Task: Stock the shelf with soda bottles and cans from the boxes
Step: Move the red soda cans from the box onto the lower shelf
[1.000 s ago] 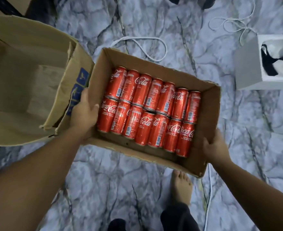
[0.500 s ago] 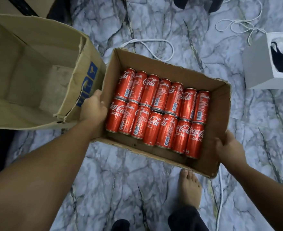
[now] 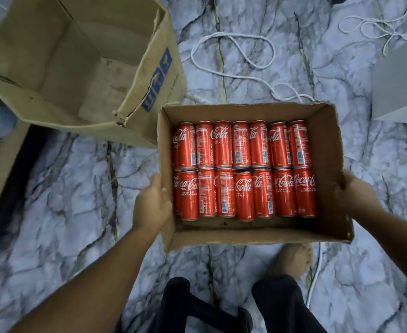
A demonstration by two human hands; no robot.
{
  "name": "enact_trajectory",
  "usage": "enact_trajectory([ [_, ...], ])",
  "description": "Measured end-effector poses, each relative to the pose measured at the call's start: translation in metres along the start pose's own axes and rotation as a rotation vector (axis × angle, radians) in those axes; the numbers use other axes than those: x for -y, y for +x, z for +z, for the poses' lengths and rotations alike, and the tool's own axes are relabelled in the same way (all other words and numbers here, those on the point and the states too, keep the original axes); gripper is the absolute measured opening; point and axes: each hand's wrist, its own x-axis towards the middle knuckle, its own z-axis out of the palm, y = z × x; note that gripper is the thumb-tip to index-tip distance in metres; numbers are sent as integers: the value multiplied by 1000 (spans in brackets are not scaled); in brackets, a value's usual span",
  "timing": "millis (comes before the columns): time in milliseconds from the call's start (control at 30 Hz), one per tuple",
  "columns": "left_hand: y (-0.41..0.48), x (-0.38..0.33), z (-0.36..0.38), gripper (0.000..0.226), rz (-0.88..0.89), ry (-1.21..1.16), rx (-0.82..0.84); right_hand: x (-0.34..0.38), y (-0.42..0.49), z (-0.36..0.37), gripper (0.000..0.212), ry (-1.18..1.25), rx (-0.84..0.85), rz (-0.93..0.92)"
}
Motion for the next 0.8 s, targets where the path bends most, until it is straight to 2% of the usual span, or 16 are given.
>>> enact_trajectory([
  [267, -69, 51, 8, 11, -105, -19, 0, 38, -35, -7, 34, -142, 13, -189],
  [433, -82, 88, -6, 24, -229, 7, -20, 54, -59, 13, 22, -200, 32, -218],
  [700, -114, 192, -49, 19, -373, -14, -94, 123, -122, 62, 15, -229, 98, -349],
  [800, -137, 236, -66, 24, -455, -16, -117, 158, -151, 83, 17, -291, 105, -413],
])
